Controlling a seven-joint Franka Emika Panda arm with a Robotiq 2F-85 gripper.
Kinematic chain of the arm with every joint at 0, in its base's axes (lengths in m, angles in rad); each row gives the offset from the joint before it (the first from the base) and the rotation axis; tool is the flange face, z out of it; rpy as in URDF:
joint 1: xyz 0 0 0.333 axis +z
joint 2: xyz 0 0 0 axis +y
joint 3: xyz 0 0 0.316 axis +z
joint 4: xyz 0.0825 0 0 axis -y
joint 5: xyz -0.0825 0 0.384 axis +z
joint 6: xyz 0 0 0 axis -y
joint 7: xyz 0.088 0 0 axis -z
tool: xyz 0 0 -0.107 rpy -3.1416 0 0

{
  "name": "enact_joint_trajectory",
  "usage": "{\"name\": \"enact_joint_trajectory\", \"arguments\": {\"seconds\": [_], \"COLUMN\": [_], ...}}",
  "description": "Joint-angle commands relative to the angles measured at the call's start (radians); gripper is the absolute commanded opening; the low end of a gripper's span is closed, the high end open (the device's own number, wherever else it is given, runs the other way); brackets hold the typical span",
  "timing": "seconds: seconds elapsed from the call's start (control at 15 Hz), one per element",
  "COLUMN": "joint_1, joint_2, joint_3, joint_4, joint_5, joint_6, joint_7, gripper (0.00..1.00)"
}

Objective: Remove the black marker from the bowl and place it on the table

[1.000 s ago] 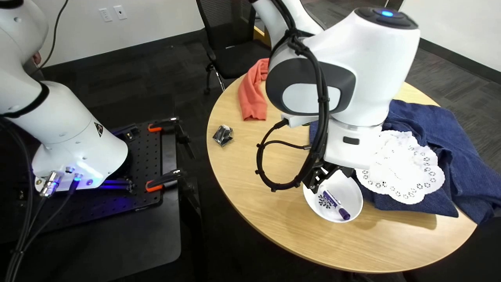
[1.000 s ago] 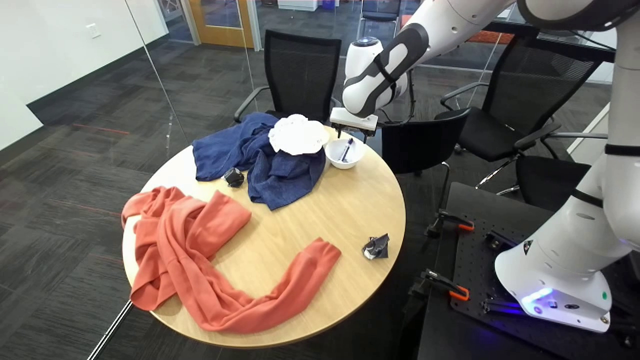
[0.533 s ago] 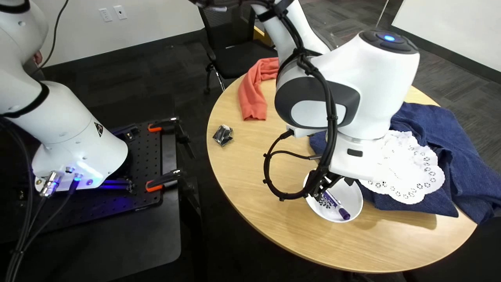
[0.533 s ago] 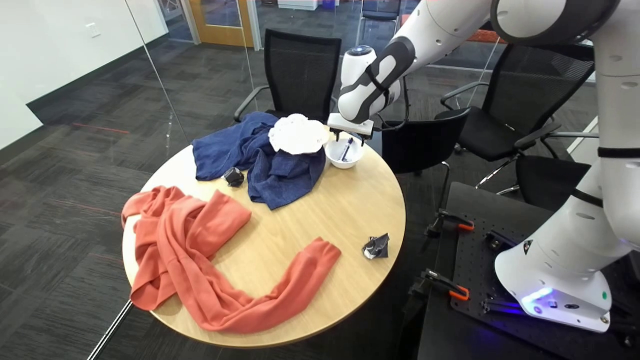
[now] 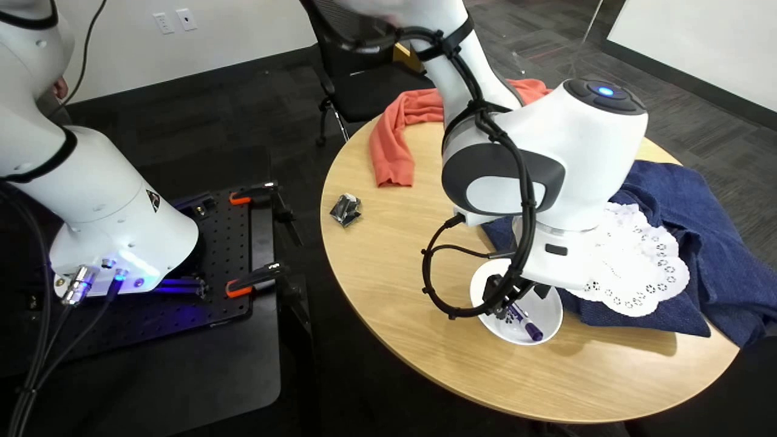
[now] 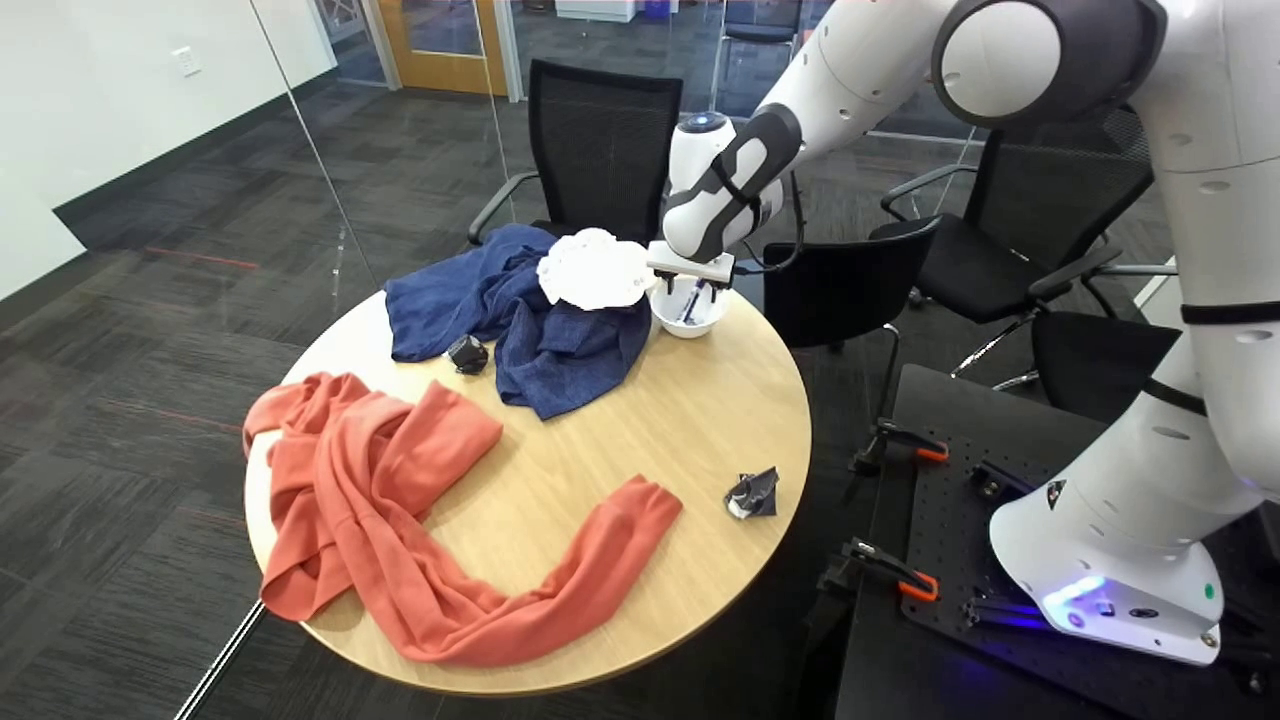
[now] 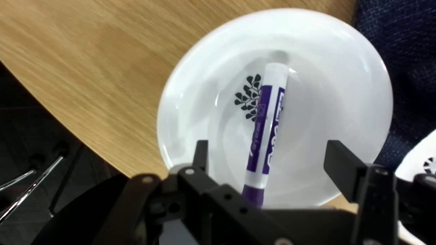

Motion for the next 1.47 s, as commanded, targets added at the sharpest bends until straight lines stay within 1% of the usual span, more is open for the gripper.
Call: {"name": "enact_joint_trajectory", "arguments": {"seconds": [0.0, 0.2, 0.33, 0.4, 0.47, 0.53, 0.73, 0.93, 1.0, 1.07, 1.4], "joint_1": [0.024, 0.034, 0.037, 0.04, 0.041, 0.043, 0.058, 0.085, 0.093, 0.106, 0.163], "joint_2": [0.047, 0.08, 0.099, 0.108, 0.116, 0.122, 0.128, 0.097, 0.079, 0.068, -0.04], "joint_3": [-0.026, -0.045, -0.055, -0.061, -0.064, -0.068, -0.083, -0.106, -0.111, -0.123, -0.175], "joint_4": [0.053, 0.079, 0.094, 0.101, 0.107, 0.111, 0.108, 0.07, 0.051, 0.04, -0.061], "joint_5": [0.029, 0.031, 0.029, 0.028, 0.028, 0.028, 0.02, 0.013, 0.011, 0.008, -0.01], "joint_6": [-0.005, -0.003, -0.005, -0.005, -0.007, -0.005, 0.002, 0.01, 0.017, 0.018, 0.058], "joint_7": [0.025, 0.04, 0.056, 0.061, 0.071, 0.075, 0.096, 0.12, 0.121, 0.137, 0.17], "gripper": [0.82, 0.82, 0.8, 0.73, 0.59, 0.49, 0.25, 0.03, 0.0, 0.05, 0.05]}}
